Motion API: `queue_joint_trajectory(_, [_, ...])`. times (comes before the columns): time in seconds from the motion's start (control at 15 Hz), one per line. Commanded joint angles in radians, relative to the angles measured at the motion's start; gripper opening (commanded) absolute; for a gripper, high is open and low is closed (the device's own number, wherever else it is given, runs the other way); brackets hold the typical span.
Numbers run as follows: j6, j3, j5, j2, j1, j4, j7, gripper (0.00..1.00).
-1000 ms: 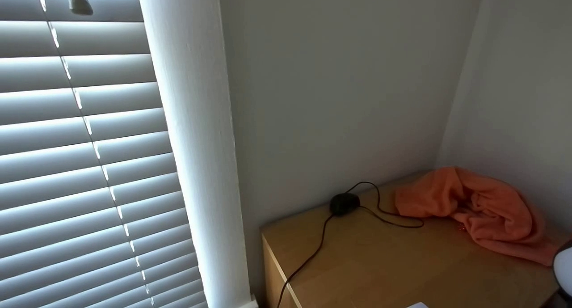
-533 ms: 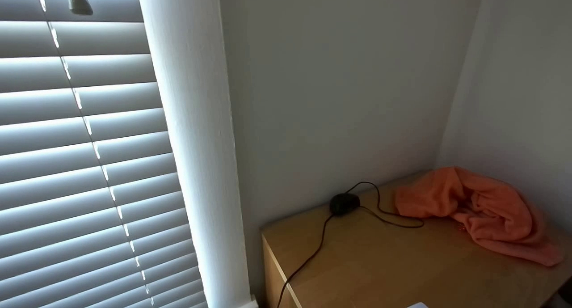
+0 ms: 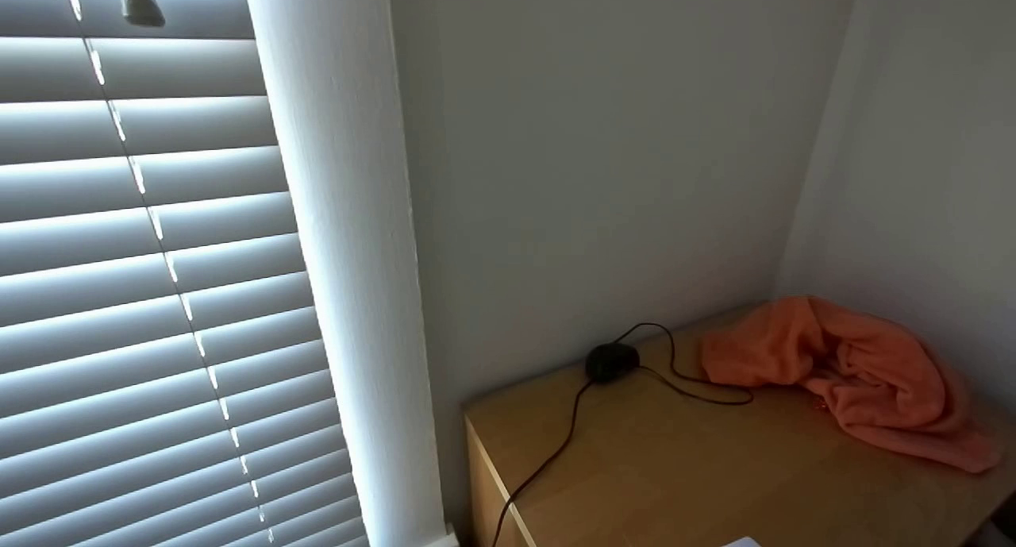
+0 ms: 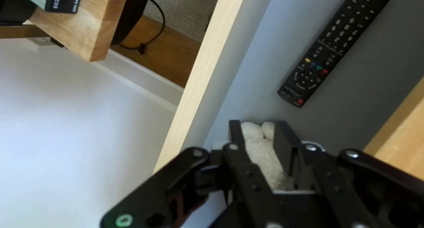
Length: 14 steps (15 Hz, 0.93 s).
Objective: Put the black remote in the open drawer
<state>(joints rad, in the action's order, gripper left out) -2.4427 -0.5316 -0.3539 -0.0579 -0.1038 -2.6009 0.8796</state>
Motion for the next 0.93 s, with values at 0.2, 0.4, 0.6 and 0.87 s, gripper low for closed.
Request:
queue_joint_trajectory(0.2, [0.034, 0.208, -0.018, 0.257, 0.228, -0.088, -0.096, 0.87])
queue_joint_trajectory(0.4, [0.012, 0.267, 0.002, 0.306, 0.284, -0.111, -0.145, 1.00])
queue_joint_trajectory(0.6, [0.004, 0.309, 0.021, 0.340, 0.318, -0.130, -0.180, 1.00])
queue_joint_trajectory(0.87, [0.031, 0.357, 0.050, 0.309, 0.348, -0.096, -0.161, 1.00])
